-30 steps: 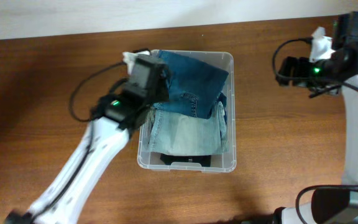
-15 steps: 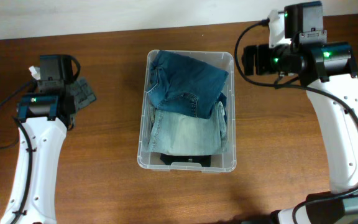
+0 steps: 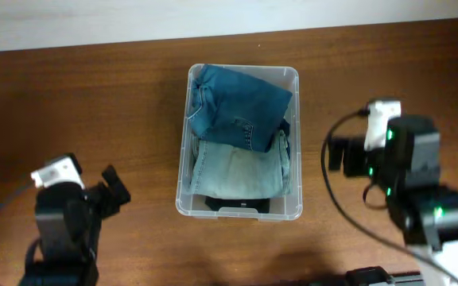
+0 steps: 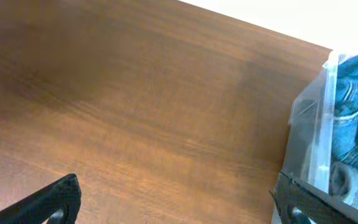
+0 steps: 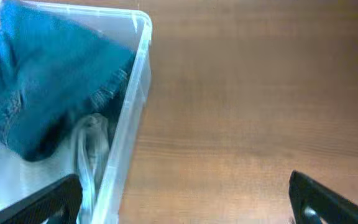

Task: Pack container

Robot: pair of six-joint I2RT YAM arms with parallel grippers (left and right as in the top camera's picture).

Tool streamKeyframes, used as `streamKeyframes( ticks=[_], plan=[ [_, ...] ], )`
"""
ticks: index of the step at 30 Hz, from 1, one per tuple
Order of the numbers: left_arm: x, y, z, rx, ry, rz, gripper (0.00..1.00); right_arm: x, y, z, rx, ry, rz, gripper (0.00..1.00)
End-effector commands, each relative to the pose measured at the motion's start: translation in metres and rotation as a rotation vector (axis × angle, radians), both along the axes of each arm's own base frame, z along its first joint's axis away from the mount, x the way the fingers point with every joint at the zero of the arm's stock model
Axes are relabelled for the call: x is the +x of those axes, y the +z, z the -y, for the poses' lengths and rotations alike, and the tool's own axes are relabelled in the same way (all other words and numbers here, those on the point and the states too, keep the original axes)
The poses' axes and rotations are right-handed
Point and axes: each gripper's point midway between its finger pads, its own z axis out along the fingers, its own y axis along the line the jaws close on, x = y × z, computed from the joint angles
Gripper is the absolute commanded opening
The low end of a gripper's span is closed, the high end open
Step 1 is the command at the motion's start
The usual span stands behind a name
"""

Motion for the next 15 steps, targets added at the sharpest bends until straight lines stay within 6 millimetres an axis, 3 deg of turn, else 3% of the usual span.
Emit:
streamKeyframes(
  ticks=[1,4,6,10,15],
  plan=[
    [-0.019,-0.016,-0.003,0.017,0.005,-0.026,0.99,-0.030,-0.046,0.004,-0.016,-0.017,-0.094,0.98],
    [-0.031,-0.029,-0.004,0.020,0.005,-0.095,0.99,-0.048,-0.076,0.006,-0.023,-0.016,-0.189,0.98],
    [-0.032,-0.030,-0.004,0.021,0.005,-0.104,0.99,-0.048,-0.087,0.006,-0.026,-0.016,-0.236,0.98],
    [-0.033,-0.031,-0.004,0.021,0.005,-0.106,0.99,-0.046,-0.100,0.005,-0.031,-0.016,-0.298,0.98],
    [-0.033,-0.031,-0.004,0.021,0.005,-0.106,0.99,-0.045,-0.115,0.020,-0.101,-0.065,-0.368,0.98]
  ],
)
